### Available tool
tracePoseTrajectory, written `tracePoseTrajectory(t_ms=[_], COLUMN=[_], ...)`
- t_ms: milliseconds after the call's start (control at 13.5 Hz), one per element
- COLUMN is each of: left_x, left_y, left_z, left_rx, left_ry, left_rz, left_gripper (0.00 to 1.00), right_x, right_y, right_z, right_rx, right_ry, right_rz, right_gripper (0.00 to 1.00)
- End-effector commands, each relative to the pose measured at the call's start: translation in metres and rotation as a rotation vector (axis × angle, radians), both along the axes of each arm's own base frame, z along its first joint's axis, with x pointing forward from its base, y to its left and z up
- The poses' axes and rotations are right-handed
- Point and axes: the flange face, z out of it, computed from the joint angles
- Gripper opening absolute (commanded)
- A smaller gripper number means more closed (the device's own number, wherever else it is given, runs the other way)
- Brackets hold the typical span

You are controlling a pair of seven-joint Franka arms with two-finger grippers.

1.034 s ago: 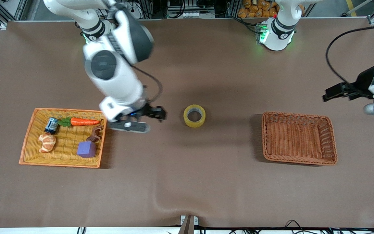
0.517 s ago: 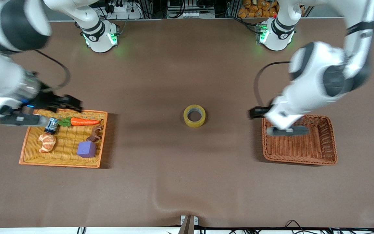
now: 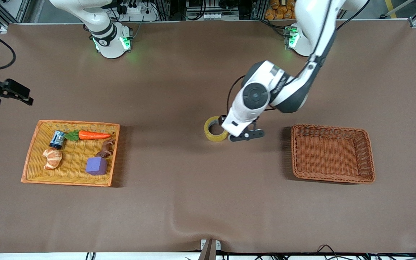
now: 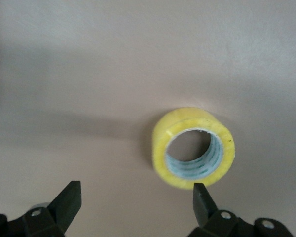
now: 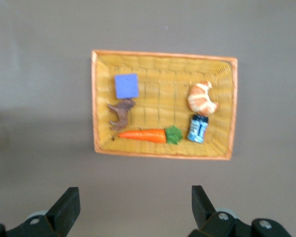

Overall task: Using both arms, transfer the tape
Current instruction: 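Withdraw the right gripper while the left gripper reaches toward the tape, then lower the left gripper and close it on the tape roll's rim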

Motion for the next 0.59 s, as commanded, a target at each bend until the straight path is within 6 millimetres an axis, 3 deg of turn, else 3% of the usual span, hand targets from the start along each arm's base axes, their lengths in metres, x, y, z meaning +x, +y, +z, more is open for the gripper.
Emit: tracePoseTrajectory(t_ms=[0,74,517], left_x=[0.0,0.001,-0.008], left_y=[-0.013,-0.013,-0.018], left_z=[-0.034,-0.042,-0.088], left_rx=[0.016,0.018,0.038], left_ry=[-0.02,-0.017,0.018], left_rz=[0.053,0.056,0.048], left_gripper=[1.0,1.0,0.99], right_x=[-0.016,-0.017,-0.014], right_y=[-0.017,-0.024,-0.013], right_z=[-0.006,-0.01,-0.011], right_rx=[-0.005,-0.004,-0.007], right_ry=[0.04,0.048,0.058], right_rz=[-0.003,-0.021,-0.08], right_gripper=[1.0,1.0,1.0])
